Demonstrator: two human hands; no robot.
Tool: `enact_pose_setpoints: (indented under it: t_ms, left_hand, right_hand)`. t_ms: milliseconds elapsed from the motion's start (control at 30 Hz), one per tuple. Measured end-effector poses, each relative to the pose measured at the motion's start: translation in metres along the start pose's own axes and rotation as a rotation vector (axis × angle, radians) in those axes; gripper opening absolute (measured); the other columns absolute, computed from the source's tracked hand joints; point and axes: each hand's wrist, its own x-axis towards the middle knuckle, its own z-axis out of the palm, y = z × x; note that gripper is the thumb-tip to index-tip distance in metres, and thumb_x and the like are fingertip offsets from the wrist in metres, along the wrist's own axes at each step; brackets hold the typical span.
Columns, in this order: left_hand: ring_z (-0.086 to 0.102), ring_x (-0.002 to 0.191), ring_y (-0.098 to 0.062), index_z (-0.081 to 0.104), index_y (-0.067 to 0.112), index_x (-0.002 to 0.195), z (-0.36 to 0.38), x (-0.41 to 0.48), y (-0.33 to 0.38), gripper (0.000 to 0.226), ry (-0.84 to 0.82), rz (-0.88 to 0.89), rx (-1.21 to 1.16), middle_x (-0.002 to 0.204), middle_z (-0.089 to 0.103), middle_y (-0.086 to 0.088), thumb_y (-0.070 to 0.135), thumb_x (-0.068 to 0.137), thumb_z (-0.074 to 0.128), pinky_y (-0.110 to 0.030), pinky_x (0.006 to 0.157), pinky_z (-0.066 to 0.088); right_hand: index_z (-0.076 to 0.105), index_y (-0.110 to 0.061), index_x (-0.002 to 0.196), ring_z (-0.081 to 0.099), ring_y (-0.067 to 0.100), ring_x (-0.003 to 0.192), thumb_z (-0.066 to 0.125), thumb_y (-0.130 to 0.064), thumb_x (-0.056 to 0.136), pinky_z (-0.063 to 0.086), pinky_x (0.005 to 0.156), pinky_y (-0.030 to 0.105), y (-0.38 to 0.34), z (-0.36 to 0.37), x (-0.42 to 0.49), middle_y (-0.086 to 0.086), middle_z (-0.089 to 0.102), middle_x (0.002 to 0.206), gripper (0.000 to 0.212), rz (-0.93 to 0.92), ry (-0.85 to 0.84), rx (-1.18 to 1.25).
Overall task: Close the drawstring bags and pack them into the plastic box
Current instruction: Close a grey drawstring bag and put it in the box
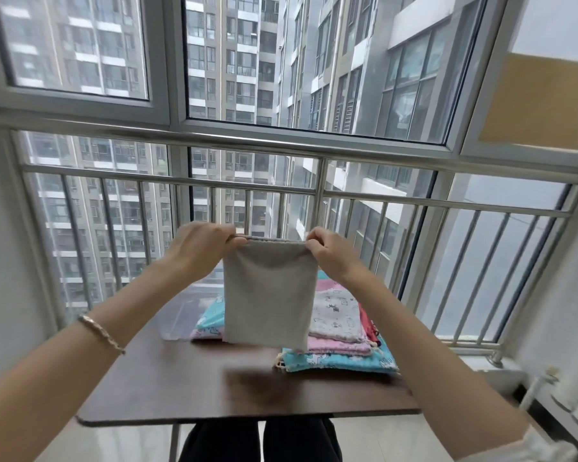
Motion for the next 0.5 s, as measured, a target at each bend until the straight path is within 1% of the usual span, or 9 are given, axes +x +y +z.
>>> enact_pose_setpoints:
  t_ms: [33, 100, 167, 233, 267, 333, 400, 433, 500]
  left_hand:
    - [0.05, 0.053, -0.015, 0.051, 0.021, 0.074, 0.003, -0.005, -0.006, 0.034, -0.061, -0.014, -0.038, 0.058, 0.052, 0.007, 0.049, 0.094, 0.047, -0.027, 0.052, 0.04]
    - [0.05, 0.051, -0.008, 0.059, 0.022, 0.074, 0.009, -0.015, -0.017, 0.034, -0.169, -0.059, -0.136, 0.055, 0.051, 0.01, 0.051, 0.089, 0.052, -0.02, 0.05, 0.036]
    - [0.046, 0.046, -0.005, 0.066, 0.022, 0.074, 0.014, -0.024, -0.03, 0.032, -0.221, -0.112, -0.208, 0.052, 0.051, 0.011, 0.049, 0.088, 0.055, -0.018, 0.047, 0.034]
    - [0.042, 0.041, -0.007, 0.069, 0.023, 0.073, 0.017, -0.031, -0.042, 0.029, -0.227, -0.198, -0.311, 0.051, 0.056, 0.006, 0.043, 0.09, 0.056, -0.018, 0.045, 0.034]
    - [0.041, 0.041, -0.009, 0.07, 0.024, 0.073, 0.017, -0.034, -0.047, 0.028, -0.215, -0.255, -0.382, 0.053, 0.059, 0.002, 0.041, 0.091, 0.057, -0.018, 0.045, 0.035]
    - [0.039, 0.042, -0.012, 0.069, 0.021, 0.073, 0.018, -0.039, -0.056, 0.029, -0.17, -0.365, -0.491, 0.053, 0.059, -0.001, 0.039, 0.092, 0.055, -0.02, 0.046, 0.034]
    - [0.035, 0.039, -0.012, 0.069, 0.016, 0.075, 0.02, -0.043, -0.063, 0.032, -0.104, -0.424, -0.534, 0.048, 0.053, 0.001, 0.037, 0.093, 0.053, -0.02, 0.046, 0.032]
    - [0.034, 0.037, -0.011, 0.069, 0.015, 0.075, 0.022, -0.046, -0.066, 0.033, -0.074, -0.441, -0.535, 0.046, 0.051, 0.001, 0.037, 0.093, 0.053, -0.019, 0.046, 0.031]
    - [0.033, 0.036, -0.012, 0.069, 0.016, 0.073, 0.026, -0.05, -0.068, 0.033, -0.043, -0.464, -0.523, 0.044, 0.049, 0.001, 0.037, 0.094, 0.053, -0.019, 0.047, 0.03]
  right_hand:
    - [0.056, -0.025, 0.08, 0.057, 0.018, 0.073, 0.044, -0.037, 0.09, 0.048, 0.069, 0.039, 0.003, 0.005, -0.001, -0.003, 0.06, 0.075, 0.02, 0.01, -0.042, -0.026]
    - [0.052, -0.027, 0.073, 0.051, 0.012, 0.064, 0.045, -0.047, 0.092, 0.043, 0.062, 0.031, 0.008, 0.012, -0.004, -0.006, 0.054, 0.069, 0.029, 0.025, -0.123, -0.034]
    - [0.054, -0.021, 0.068, 0.046, 0.01, 0.058, 0.05, -0.058, 0.09, 0.04, 0.061, 0.027, 0.016, 0.016, -0.007, -0.004, 0.052, 0.066, 0.043, 0.06, -0.179, 0.023]
    - [0.057, -0.012, 0.066, 0.044, 0.013, 0.054, 0.055, -0.068, 0.08, 0.043, 0.064, 0.031, 0.029, 0.015, -0.009, -0.001, 0.05, 0.061, 0.058, 0.11, -0.184, 0.093]
    - [0.058, -0.012, 0.065, 0.042, 0.013, 0.051, 0.058, -0.069, 0.076, 0.045, 0.064, 0.035, 0.036, 0.014, -0.008, -0.003, 0.047, 0.057, 0.058, 0.137, -0.174, 0.133]
    - [0.06, -0.01, 0.063, 0.041, 0.009, 0.047, 0.064, -0.059, 0.079, 0.047, 0.07, 0.038, 0.047, 0.012, -0.009, -0.009, 0.045, 0.048, 0.051, 0.184, -0.157, 0.216]
    - [0.06, -0.006, 0.065, 0.047, -0.001, 0.048, 0.065, -0.04, 0.087, 0.043, 0.079, 0.035, 0.051, 0.006, -0.013, -0.015, 0.052, 0.047, 0.041, 0.214, -0.149, 0.331]
    - [0.06, -0.005, 0.066, 0.053, -0.005, 0.058, 0.064, -0.034, 0.089, 0.039, 0.085, 0.035, 0.052, 0.004, -0.015, -0.013, 0.062, 0.056, 0.037, 0.224, -0.15, 0.388]
    - [0.059, -0.006, 0.067, 0.059, 0.0, 0.082, 0.064, -0.028, 0.09, 0.033, 0.09, 0.035, 0.056, 0.002, -0.017, 0.005, 0.071, 0.08, 0.032, 0.233, -0.141, 0.459]
